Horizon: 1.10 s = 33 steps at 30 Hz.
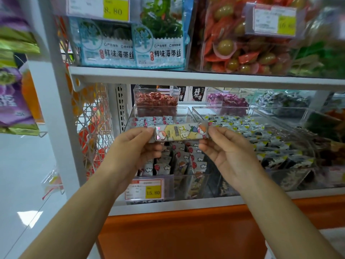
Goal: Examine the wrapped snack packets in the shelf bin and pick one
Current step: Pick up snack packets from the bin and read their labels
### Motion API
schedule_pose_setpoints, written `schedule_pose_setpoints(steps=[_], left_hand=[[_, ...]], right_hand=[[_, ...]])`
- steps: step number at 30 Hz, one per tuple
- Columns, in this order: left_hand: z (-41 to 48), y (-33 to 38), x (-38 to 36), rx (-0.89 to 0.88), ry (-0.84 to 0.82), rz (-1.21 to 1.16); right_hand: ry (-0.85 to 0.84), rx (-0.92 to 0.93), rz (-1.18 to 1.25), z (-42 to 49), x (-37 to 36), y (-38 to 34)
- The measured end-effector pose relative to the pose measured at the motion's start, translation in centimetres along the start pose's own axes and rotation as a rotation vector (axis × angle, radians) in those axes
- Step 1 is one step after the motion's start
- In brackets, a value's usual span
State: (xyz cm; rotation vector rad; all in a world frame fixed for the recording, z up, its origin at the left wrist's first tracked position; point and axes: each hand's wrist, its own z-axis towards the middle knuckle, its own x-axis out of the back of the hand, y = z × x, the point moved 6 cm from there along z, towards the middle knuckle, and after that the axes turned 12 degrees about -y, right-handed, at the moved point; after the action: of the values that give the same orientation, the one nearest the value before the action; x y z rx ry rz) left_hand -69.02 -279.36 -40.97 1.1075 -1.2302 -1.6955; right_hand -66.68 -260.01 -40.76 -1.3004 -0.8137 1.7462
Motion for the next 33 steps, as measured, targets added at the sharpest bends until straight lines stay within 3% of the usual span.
schedule_pose_setpoints(steps=[7,13,20,27,33], left_hand=[[0.0,0.3,0.8,-0.050,0.102,-0.075],[-0.1,0.7,0.5,-0.136,0.045,0.235],[0.0,0.5,0.1,-0.103,-0.045,0.175],[-0.2,0.9,0.0,-0.137,-0.066,0.352],[-0.2,0.9,-0.3,-0.119,-0.092,0.469]], right_hand=[[0.009,-0.022,0.063,0.6,0.1,0.8],[0.033,0.091,-0.267,0.4,0.3,-0.2],[0.024,0.157,-0.572,0.2,-0.1,-0.5],[0.063,0.161,-0.666,0.6,-0.3,-0.4],[0.145,0.274,-0.789,0.6,-0.6,-0.7]])
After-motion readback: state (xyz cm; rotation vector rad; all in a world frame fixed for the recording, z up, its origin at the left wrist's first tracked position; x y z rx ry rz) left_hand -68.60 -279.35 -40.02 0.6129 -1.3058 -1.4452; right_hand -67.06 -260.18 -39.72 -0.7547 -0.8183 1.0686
